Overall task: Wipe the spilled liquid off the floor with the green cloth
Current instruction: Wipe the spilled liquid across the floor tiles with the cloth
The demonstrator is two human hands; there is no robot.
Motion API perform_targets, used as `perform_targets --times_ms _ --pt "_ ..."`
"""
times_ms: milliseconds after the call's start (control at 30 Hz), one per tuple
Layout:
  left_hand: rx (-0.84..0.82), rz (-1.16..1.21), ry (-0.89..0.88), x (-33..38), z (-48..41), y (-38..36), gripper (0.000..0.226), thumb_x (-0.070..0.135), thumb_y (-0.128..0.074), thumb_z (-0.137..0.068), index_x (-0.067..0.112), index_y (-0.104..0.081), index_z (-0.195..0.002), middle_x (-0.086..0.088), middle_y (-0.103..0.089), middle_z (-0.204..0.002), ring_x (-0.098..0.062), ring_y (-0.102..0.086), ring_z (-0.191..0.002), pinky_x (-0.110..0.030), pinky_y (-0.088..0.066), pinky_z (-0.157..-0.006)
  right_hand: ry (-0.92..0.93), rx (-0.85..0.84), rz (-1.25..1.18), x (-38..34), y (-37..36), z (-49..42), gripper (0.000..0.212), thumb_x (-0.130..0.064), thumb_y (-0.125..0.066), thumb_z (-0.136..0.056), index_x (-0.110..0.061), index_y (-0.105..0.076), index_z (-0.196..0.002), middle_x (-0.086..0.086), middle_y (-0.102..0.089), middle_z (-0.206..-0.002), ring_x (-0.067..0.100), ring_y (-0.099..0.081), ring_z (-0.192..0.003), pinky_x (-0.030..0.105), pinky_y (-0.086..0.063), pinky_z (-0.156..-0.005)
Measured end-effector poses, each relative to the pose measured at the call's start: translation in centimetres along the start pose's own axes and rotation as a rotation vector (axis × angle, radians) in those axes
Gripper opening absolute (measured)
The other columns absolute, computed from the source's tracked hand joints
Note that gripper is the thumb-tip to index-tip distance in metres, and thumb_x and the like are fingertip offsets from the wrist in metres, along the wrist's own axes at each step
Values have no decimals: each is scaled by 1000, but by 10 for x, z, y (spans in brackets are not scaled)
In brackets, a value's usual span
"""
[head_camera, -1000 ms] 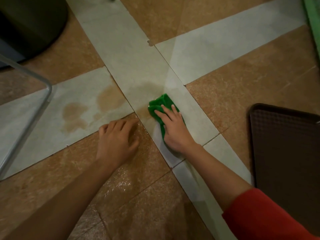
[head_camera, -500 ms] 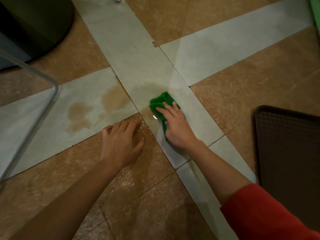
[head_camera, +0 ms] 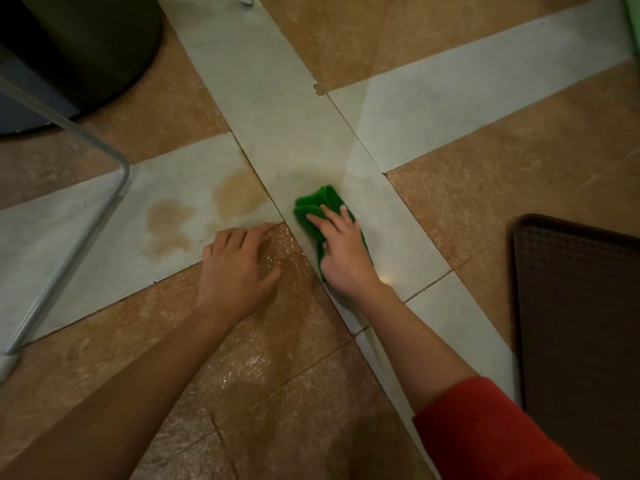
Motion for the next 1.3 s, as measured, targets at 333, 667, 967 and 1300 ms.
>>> perform_targets --times_ms 333,667,967,1300 --pt "-15 11 2 5 -3 0 61 35 -60 -81 24 -38 -137 -6 -53 -125 -27 -39 -117 -39 -33 -93 170 -83 -33 -6 -7 13 59 2 -43 -86 -19 -41 -141 2 -24 -155 25 -1 -146 42 6 -118" --pt "-17 4 8 3 -1 1 57 34 -60 -82 21 -42 -135 -7 -54 -123 -28 -41 -115 -40 -33 -92 -48 3 48 -8 0 -3 67 0 -44 -87 -22 -25 -147 2 -11 -158 28 10 -145 39 14 -113" --pt "-24 -31 -21 4 1 4 60 35 -62 -81 21 -40 -136 -9 -53 -123 -28 -41 -116 -42 -33 -93 50 22 -11 11 1 16 55 -4 -42 -92 -24 -36 -143 -1 -20 -156 24 3 -146 42 10 -118" --pt "-26 -7 -42 12 -3 8 57 33 -61 -81 19 -43 -134 -10 -54 -123 -29 -44 -113 -42 -35 -90 188 -68 -56 -6 -16 31 55 2 -45 -88 -19 -44 -139 2 -28 -153 27 -4 -146 43 4 -119"
Point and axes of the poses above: each hand's wrist, its own z-axis away from the middle knuckle, its own y-axis out of the back of the hand, x = y × z, the point moved 2 cm from there along -z, towards the middle knuckle
